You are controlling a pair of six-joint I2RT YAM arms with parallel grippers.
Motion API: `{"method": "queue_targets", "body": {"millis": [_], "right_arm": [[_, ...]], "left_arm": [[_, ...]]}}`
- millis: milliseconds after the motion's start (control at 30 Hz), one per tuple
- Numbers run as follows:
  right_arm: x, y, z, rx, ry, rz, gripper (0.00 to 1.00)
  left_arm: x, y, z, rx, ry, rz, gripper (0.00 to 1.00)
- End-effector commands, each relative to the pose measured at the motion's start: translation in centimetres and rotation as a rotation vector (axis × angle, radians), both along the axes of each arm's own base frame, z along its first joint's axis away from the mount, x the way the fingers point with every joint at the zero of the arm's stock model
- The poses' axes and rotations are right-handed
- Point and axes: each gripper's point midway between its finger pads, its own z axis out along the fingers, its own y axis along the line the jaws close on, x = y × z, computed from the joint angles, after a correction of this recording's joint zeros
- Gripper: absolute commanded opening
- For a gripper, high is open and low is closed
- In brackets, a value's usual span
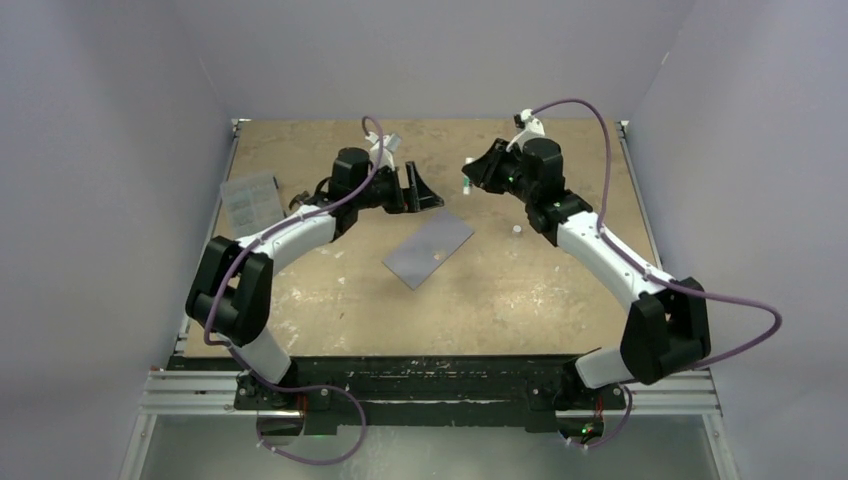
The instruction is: Place the letter into the envelope and seal it
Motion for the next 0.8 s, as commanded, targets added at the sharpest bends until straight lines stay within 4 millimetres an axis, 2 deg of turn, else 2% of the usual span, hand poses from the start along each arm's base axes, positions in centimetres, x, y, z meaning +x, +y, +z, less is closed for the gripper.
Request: {"method": "queue_targets", "body": {"millis": [0,100,267,433,500,633,767], "right_arm": [[-2.1,4.2,8.3,0.301,-0.230,0.214,0.19],[-2.8,4.8,10.0,0.358,-0.260,0.257,0.20],[-3.4,5.2,11.0,0.372,-0.284,0.298,0.20],[-3.9,5.6,10.9,0.375,-0.279,0.340,0.20],[-4.1,5.8,10.8,0.375,-0.277,0.358,0.21],[-4.3,6.1,10.7,0.378,-0.269,0.375,0.21],[-4.6,6.5,10.6,0.390,-0.254,0.406,0.21]], "left_arm": [[-2.1,-3.9,8.4,-0.274,-0.223,-0.154,0.87],[-3.0,-4.2,11.0,-0.387,-0.263,-0.181,0.87],[-2.9,-4.5,11.8,-0.419,-0.275,-0.189,0.89],[-3.2,-4.8,13.2,-0.490,-0.296,-0.210,0.88],[-3.0,-4.9,13.5,-0.509,-0.289,-0.209,0.82],[-2.5,-5.4,13.3,-0.511,-0.271,-0.216,0.58],[-2.4,-6.0,12.9,-0.499,-0.248,-0.237,0.43]]}}
